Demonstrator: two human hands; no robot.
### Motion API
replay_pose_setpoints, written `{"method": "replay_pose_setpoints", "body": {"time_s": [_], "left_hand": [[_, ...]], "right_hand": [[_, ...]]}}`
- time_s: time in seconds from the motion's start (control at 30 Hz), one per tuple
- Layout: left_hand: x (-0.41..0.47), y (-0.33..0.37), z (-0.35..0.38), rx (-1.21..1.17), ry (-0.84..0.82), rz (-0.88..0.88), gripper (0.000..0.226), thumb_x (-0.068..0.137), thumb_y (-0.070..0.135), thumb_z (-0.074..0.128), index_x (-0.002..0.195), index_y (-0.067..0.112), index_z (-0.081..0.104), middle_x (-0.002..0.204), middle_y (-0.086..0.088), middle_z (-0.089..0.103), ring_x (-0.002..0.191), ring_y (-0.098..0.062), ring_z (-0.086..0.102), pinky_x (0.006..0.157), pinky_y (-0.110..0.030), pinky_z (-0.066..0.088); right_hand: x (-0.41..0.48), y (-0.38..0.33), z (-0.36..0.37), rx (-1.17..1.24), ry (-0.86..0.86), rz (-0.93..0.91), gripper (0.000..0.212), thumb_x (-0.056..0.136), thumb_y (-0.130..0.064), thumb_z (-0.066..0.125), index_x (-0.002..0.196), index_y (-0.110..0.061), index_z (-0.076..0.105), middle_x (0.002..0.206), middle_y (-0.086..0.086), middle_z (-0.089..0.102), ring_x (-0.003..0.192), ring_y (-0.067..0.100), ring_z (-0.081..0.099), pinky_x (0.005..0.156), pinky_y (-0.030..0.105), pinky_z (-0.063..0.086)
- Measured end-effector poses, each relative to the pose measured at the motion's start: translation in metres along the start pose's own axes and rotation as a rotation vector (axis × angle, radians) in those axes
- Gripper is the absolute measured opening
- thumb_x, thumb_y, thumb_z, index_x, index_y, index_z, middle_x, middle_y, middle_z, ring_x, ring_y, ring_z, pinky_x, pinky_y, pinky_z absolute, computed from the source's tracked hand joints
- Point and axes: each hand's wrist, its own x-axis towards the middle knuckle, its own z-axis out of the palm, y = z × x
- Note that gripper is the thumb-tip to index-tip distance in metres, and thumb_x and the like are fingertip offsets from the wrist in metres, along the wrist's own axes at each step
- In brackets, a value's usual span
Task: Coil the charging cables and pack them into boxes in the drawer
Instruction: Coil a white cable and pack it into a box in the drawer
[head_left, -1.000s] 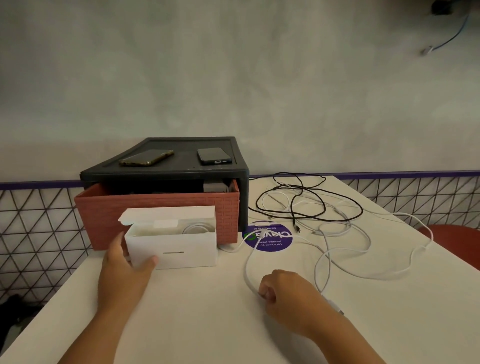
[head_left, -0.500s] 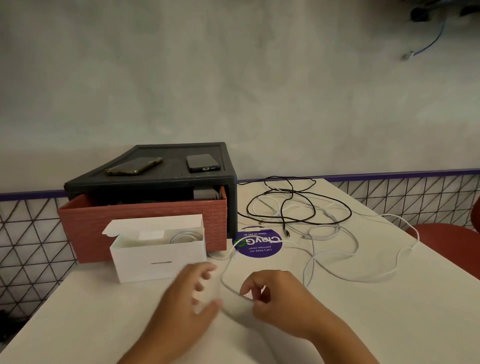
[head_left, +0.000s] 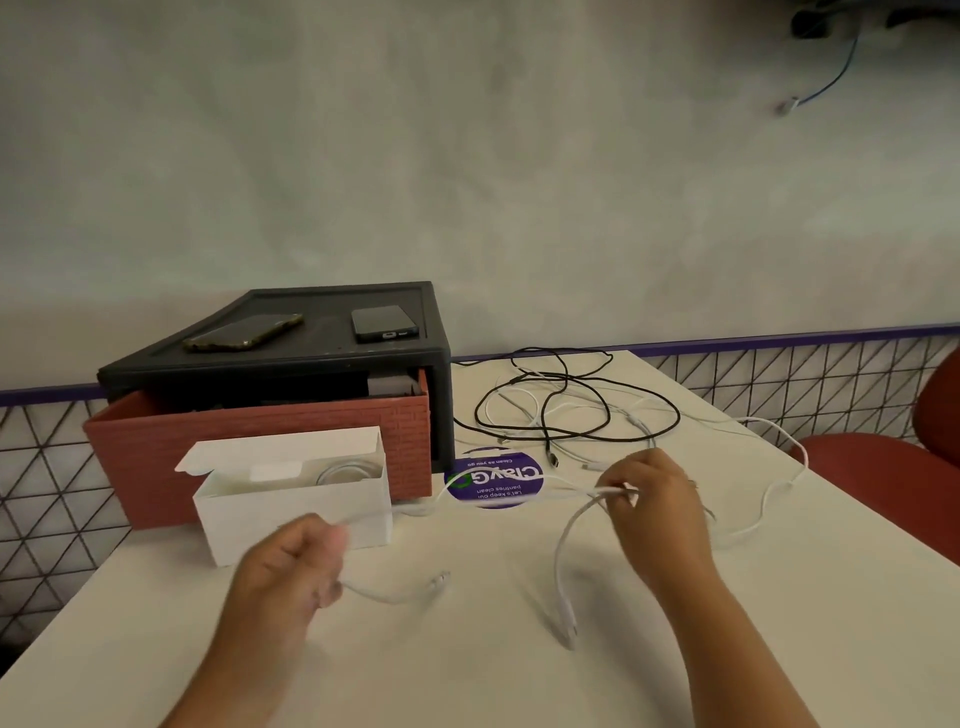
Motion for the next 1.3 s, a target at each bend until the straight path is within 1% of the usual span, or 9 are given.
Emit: {"method": "replay_pose_setpoints", "body": {"time_s": [0.07,0.17,0.23,0.33,0.47,0.6,0.83,1.0,1.3], "left_hand": [[0.009,-0.003,-0.016,-0.325,0.030,-0.048,0.041,0.088,0.016,0.049,0.047,0.019,0.050,0.042,0.004,0.033,0.046,-0.008,0.015,0.043,-0.018,0.020],[0.022,-0.010,-0.035,-0.859,-0.292,-0.264,0.039,0.102,0.021,0.025,0.095,-0.002,0.055,0.076,-0.017,0.056,0.066,-0.019,0.028,0.067,-0.030,0.038],[0.021,-0.014,-0.049,-0.857,-0.313,-0.305,0.065,0.101,0.033,-0.006,0.119,-0.004,0.044,0.102,-0.025,0.054,0.079,-0.023,0.028,0.085,-0.035,0.030],[0.019,-0.021,-0.058,-0.900,-0.430,-0.269,0.074,0.098,0.040,-0.014,0.128,0.000,0.041,0.109,-0.021,0.054,0.096,-0.027,0.039,0.096,-0.033,0.018],[0.010,-0.023,-0.067,-0.927,-0.437,-0.297,0.075,0.097,0.045,-0.014,0.136,0.006,0.036,0.108,-0.017,0.057,0.115,-0.026,0.040,0.104,-0.031,0.003],[0.006,-0.023,-0.079,-0.910,-0.409,-0.262,0.068,0.098,0.041,-0.012,0.146,0.012,0.026,0.108,-0.013,0.055,0.102,-0.021,0.043,0.096,-0.027,0.017],[-0.001,-0.018,-0.100,-0.988,-0.531,-0.285,0.066,0.099,0.046,-0.002,0.145,0.010,0.029,0.096,-0.017,0.052,0.078,-0.014,0.030,0.069,-0.023,0.022],[-0.017,-0.011,-0.096,-0.946,-0.575,-0.242,0.064,0.100,0.043,-0.002,0.146,0.008,0.025,0.088,-0.007,0.036,0.078,-0.014,0.029,0.066,-0.026,0.024],[-0.038,0.027,-0.084,-0.908,-0.584,-0.277,0.061,0.099,0.041,-0.003,0.147,0.013,0.025,0.088,-0.004,0.034,0.077,-0.016,0.030,0.064,-0.024,0.025]], "right_hand": [[0.003,0.009,-0.005,0.026,0.028,0.111,0.021,0.078,0.006,0.058,0.081,-0.009,0.072,0.089,-0.002,0.054,0.094,0.024,0.054,0.071,0.022,0.029],[0.005,0.013,-0.010,0.027,0.058,0.193,0.020,0.083,-0.003,0.057,0.091,-0.016,0.072,0.101,0.002,0.059,0.104,0.026,0.053,0.081,0.027,0.031],[0.005,0.013,-0.012,-0.116,0.063,0.231,0.016,0.086,-0.015,0.059,0.096,-0.021,0.070,0.110,0.001,0.059,0.109,0.026,0.050,0.102,0.037,0.026],[0.003,0.009,-0.020,-0.316,0.056,0.246,0.018,0.088,-0.036,0.059,0.101,-0.027,0.068,0.113,-0.004,0.059,0.118,0.026,0.044,0.110,0.046,0.008],[-0.003,-0.006,-0.034,-0.317,-0.074,0.177,0.049,0.079,-0.064,0.053,0.103,-0.023,0.066,0.092,-0.002,0.069,0.097,0.022,0.058,0.092,0.035,0.036],[-0.008,-0.018,-0.052,-0.354,-0.232,0.078,0.070,0.055,-0.079,0.048,0.098,-0.027,0.066,0.092,-0.002,0.068,0.094,0.019,0.059,0.068,0.026,0.037],[-0.003,0.001,-0.112,-0.071,-0.375,0.095,0.031,0.080,-0.042,0.066,0.053,-0.028,0.060,0.049,-0.005,0.045,0.048,0.009,0.037,0.051,0.026,0.029],[-0.002,0.028,-0.148,0.306,-0.152,0.417,0.029,0.093,-0.027,0.053,0.079,-0.004,0.063,0.065,0.004,0.040,0.054,0.014,0.028,0.052,0.026,0.026],[-0.013,0.077,-0.165,0.729,0.153,0.834,0.025,0.098,-0.017,0.039,0.073,-0.015,0.044,0.061,0.001,0.030,0.039,0.007,0.024,0.029,0.012,0.018]]}}
